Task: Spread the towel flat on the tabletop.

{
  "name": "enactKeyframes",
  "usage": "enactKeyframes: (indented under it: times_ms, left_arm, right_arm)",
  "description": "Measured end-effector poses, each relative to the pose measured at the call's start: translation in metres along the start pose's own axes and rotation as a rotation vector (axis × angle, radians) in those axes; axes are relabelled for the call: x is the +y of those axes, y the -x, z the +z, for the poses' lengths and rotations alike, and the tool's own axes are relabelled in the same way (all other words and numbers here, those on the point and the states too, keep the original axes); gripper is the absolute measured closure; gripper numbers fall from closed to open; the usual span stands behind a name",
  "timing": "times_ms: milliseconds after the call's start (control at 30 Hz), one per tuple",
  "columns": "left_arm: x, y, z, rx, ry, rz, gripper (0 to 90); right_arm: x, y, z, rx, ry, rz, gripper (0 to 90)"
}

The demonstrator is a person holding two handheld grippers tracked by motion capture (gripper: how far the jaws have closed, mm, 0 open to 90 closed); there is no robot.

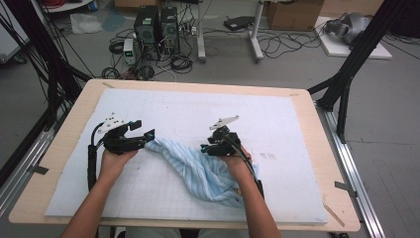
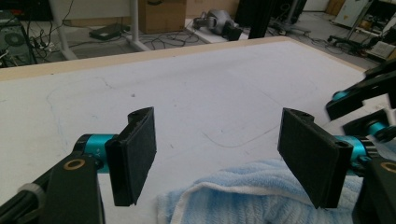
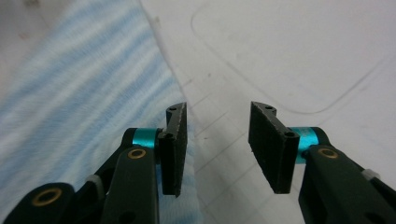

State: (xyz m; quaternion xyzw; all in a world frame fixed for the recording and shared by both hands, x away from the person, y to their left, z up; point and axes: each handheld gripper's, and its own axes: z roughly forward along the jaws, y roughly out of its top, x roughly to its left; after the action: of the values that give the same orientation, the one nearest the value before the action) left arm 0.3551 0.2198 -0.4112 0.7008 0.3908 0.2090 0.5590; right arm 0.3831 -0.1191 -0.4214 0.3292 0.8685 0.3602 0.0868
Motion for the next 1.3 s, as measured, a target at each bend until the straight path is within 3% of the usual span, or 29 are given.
enactKeyframes:
  times_ms: [67, 133, 167, 200, 267, 333, 467, 500, 567, 600, 667, 767, 800, 833, 900, 933, 1000, 1067, 1200, 1300]
  left_arm:
    - [0.0, 0.0, 0.0, -0.001, -0.002, 0.001, 28.5]
    - [-0.001, 0.0, 0.0, -0.001, -0.004, 0.002, 28.5]
    - [-0.001, 0.0, 0.0, -0.001, -0.004, 0.002, 28.5]
    - [-0.001, 0.0, 0.0, 0.002, -0.006, 0.0, 28.5]
    - [-0.001, 0.0, 0.0, 0.001, -0.005, -0.001, 28.5]
    - [-0.001, 0.0, 0.0, 0.0, -0.002, -0.002, 28.5]
    - [-0.003, 0.001, 0.001, -0.003, -0.005, -0.002, 28.5]
    - [-0.004, 0.002, 0.002, -0.003, -0.003, -0.008, 28.5]
    - [-0.005, 0.002, 0.003, -0.003, -0.009, -0.007, 28.5]
    - [-0.005, 0.002, 0.003, -0.003, -0.008, -0.008, 28.5]
    - [-0.005, 0.002, 0.002, -0.007, -0.008, -0.006, 28.5]
    - [-0.005, 0.003, 0.001, -0.008, -0.001, -0.005, 28.5]
    - [-0.005, 0.003, 0.001, -0.008, -0.001, -0.005, 28.5]
    - [-0.005, 0.003, 0.001, -0.009, 0.001, -0.009, 28.5]
    - [-0.005, 0.003, 0.001, -0.012, 0.001, -0.012, 28.5]
    - [-0.006, 0.005, 0.003, -0.015, -0.001, -0.01, 28.6]
    - [-0.006, 0.005, 0.003, -0.018, 0.0, -0.011, 28.6]
    - [-0.007, 0.007, 0.006, -0.025, -0.006, -0.003, 28.7]
    - [-0.008, 0.012, 0.011, -0.038, -0.007, -0.007, 29.0]
    - [-0.008, 0.014, 0.013, -0.042, -0.005, -0.006, 29.0]
  right_arm:
    - [0.001, -0.002, 0.013, 0.027, -0.049, -0.005, 58.7]
    - [0.001, -0.006, 0.019, 0.082, -0.056, -0.008, 57.7]
    - [0.001, -0.006, 0.019, 0.082, -0.056, -0.008, 57.7]
    - [0.002, -0.012, 0.022, 0.141, -0.056, -0.038, 54.2]
    - [0.002, -0.019, 0.024, 0.18, -0.065, -0.069, 48.8]
    - [0.002, -0.026, 0.025, 0.159, -0.074, -0.095, 45.0]
    - [0.003, -0.031, 0.025, 0.125, -0.083, -0.114, 46.5]
    - [0.002, -0.032, 0.025, 0.126, -0.082, -0.133, 55.1]
    - [0.003, -0.036, 0.022, 0.18, -0.102, -0.181, 82.6]
    - [0.004, -0.037, 0.021, 0.171, -0.102, -0.2, 83.7]
    - [0.006, -0.037, 0.015, 0.139, -0.069, -0.215, 84.2]
    - [0.009, -0.031, -0.004, 0.079, 0.055, -0.207, 84.3]
    - [0.009, -0.031, -0.004, 0.079, 0.055, -0.207, 84.3]
    - [0.011, -0.025, -0.019, 0.011, 0.135, -0.196, 84.2]
    - [0.012, -0.023, -0.024, -0.018, 0.156, -0.181, 84.2]
    - [0.011, -0.013, -0.04, -0.104, 0.234, -0.148, 84.1]
    - [0.008, -0.005, -0.053, -0.166, 0.304, -0.107, 84.1]
    - [0.006, 0.0, -0.065, -0.235, 0.36, -0.099, 84.2]
    - [0.004, 0.008, -0.088, -0.354, 0.454, -0.065, 84.2]
    - [0.007, 0.013, -0.095, -0.367, 0.469, -0.044, 84.2]
